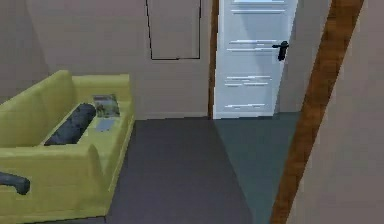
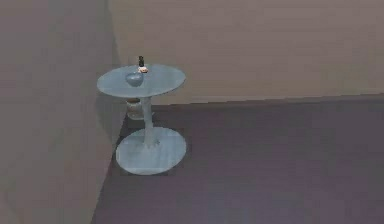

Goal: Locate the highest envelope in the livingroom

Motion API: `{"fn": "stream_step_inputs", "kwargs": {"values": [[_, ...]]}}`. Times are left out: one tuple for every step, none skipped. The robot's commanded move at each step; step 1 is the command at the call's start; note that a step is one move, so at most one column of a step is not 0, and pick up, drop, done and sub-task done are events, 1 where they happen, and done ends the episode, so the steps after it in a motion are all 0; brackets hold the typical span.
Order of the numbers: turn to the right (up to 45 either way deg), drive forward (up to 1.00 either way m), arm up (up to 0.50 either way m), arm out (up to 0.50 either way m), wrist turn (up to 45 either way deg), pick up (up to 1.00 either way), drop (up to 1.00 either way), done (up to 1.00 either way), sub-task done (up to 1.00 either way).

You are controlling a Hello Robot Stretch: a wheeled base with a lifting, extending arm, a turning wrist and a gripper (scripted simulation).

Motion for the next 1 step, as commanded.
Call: {"fn": "stream_step_inputs", "kwargs": {"values": [[-9.0,0.0,0.0,0.0,0.0,0.0,0.0,0.0,0.0]]}}
